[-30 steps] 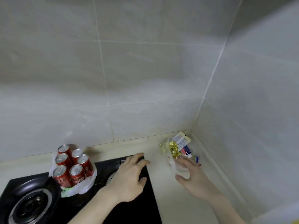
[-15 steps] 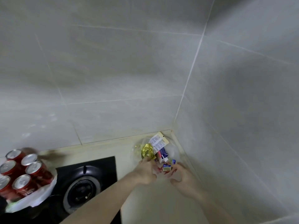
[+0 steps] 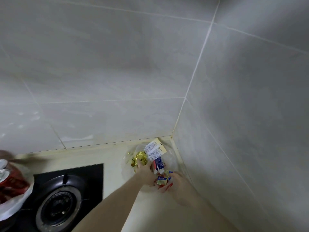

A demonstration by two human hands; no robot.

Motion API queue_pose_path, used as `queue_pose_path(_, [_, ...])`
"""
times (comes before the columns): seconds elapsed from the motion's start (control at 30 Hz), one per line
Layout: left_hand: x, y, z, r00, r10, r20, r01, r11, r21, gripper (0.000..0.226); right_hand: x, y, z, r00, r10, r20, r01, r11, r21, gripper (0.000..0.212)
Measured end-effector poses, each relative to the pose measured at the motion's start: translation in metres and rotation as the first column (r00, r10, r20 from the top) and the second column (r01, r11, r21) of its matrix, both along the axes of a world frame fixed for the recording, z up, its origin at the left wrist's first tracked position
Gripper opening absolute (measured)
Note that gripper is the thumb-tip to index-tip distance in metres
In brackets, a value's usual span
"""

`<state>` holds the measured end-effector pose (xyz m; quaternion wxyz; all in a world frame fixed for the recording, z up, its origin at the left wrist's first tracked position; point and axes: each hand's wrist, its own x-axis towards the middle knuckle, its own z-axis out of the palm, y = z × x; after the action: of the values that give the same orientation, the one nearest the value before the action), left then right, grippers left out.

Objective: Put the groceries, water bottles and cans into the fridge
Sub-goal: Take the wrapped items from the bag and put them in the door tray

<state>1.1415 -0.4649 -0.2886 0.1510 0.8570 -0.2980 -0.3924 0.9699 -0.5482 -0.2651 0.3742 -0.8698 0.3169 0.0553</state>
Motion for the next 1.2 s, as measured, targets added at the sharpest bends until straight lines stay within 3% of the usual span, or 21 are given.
queue_pose_path(0.2, [0.01, -0.022, -0.017, 0.996, 0.075, 0.049, -0.076, 0.997, 0.017, 0.066, 0.009, -0.032, -0.031, 0.996, 0.051, -0.068, -0.054, 0.998, -0.035, 0.033])
queue_pose_path(0.4, [0.023, -0.035, -0.029, 0.993, 0.119, 0.0, -0.119, 0.993, 0.022, 0.065, 0.023, -0.048, -0.049, 0.994, 0.071, -0.087, -0.073, 0.997, -0.018, 0.055])
queue_pose_path(0.57, [0.029, -0.039, -0.035, 0.974, 0.223, -0.035, -0.224, 0.974, -0.037, 0.068, 0.026, -0.05, -0.061, 0.996, 0.028, -0.09, -0.031, 0.999, -0.036, 0.056])
queue_pose_path(0.63, [0.04, -0.036, -0.049, 0.943, 0.308, -0.126, -0.32, 0.942, -0.096, 0.059, 0.028, -0.049, -0.065, 0.996, -0.008, -0.093, 0.006, 1.0, -0.026, 0.054])
queue_pose_path(0.77, [0.026, -0.004, 0.016, 0.901, 0.361, -0.242, -0.421, 0.862, -0.283, 0.017, 0.04, -0.05, -0.081, 0.993, -0.071, -0.089, 0.069, 0.997, -0.021, 0.032])
queue_pose_path(0.9, [0.012, 0.031, 0.054, 0.883, 0.357, -0.304, -0.459, 0.791, -0.404, 0.033, 0.059, -0.064, -0.126, 0.986, -0.168, -0.023, 0.168, 0.985, 0.021, 0.039])
queue_pose_path(1.0, [0.005, 0.067, 0.066, 0.859, 0.394, -0.327, -0.506, 0.749, -0.427, 0.049, 0.077, -0.05, -0.102, 0.961, -0.271, -0.044, 0.273, 0.962, 0.024, 0.054])
queue_pose_path(1.2, [-0.01, 0.133, 0.091, 0.815, 0.39, -0.428, -0.571, 0.667, -0.479, 0.063, 0.095, -0.032, -0.076, 0.934, -0.332, -0.133, 0.32, 0.941, -0.108, 0.04])
